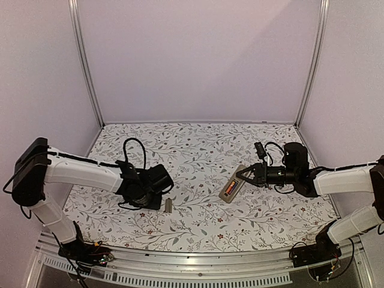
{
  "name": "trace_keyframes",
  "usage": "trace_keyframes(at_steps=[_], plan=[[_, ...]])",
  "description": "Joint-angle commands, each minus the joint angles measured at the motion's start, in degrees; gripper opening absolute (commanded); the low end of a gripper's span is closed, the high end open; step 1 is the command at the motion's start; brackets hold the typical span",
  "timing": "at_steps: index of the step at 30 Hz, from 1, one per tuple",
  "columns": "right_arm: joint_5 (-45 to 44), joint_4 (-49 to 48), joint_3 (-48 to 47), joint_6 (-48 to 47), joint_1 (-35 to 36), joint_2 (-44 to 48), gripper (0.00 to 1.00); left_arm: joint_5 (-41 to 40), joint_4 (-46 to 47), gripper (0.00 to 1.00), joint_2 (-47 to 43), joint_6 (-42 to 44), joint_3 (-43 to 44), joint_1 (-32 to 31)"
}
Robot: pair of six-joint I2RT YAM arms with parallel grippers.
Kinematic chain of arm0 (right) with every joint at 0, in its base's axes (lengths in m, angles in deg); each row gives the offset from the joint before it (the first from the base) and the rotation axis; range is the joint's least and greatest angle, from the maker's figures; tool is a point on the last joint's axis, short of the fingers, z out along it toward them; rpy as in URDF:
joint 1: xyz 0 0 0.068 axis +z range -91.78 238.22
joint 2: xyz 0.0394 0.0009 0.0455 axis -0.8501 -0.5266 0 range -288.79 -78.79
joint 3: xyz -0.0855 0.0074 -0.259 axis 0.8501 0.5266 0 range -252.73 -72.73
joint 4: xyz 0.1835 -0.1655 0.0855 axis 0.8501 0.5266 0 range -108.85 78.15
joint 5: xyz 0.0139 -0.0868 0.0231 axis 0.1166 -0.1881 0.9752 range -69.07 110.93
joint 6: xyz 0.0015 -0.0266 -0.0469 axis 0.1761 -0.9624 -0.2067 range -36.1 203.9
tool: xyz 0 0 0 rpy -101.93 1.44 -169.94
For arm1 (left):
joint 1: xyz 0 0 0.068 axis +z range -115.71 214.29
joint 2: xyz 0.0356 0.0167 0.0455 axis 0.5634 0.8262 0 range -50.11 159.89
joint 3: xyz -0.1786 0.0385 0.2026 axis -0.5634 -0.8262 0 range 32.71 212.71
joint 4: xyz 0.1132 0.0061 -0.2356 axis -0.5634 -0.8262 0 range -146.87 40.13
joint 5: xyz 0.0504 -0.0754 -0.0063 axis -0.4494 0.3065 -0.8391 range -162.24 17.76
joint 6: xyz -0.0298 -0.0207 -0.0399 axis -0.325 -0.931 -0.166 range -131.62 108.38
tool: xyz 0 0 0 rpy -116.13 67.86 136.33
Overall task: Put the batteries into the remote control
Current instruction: Move the battery cover to the center of the board.
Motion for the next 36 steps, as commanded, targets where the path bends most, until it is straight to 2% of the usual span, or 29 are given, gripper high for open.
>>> trace_keyframes(at_steps=[1,15,23,30,36], plan=[[-0.3,0.0,-0.6,-0.8,-0.2,0.5,0.00,1.5,-1.2,0.43,2.6,2.0,-0.4,0.4],[0.0,1.2,-0.4,-1.2,-1.0,1.4,0.00,5.5,3.8,0.42,10.3,2.4,4.1,-4.5],[0.0,1.8,-0.3,-1.7,-1.4,2.1,0.00,7.9,6.8,0.49,15.4,4.2,10.8,-6.7],[0.2,2.2,-0.3,-1.9,-1.6,2.1,0.00,8.0,7.5,0.65,19.1,7.2,16.0,-6.6],[0.4,2.5,-0.2,-2.2,-2.0,2.2,0.00,8.3,4.6,0.83,20.2,16.1,19.0,-4.8]])
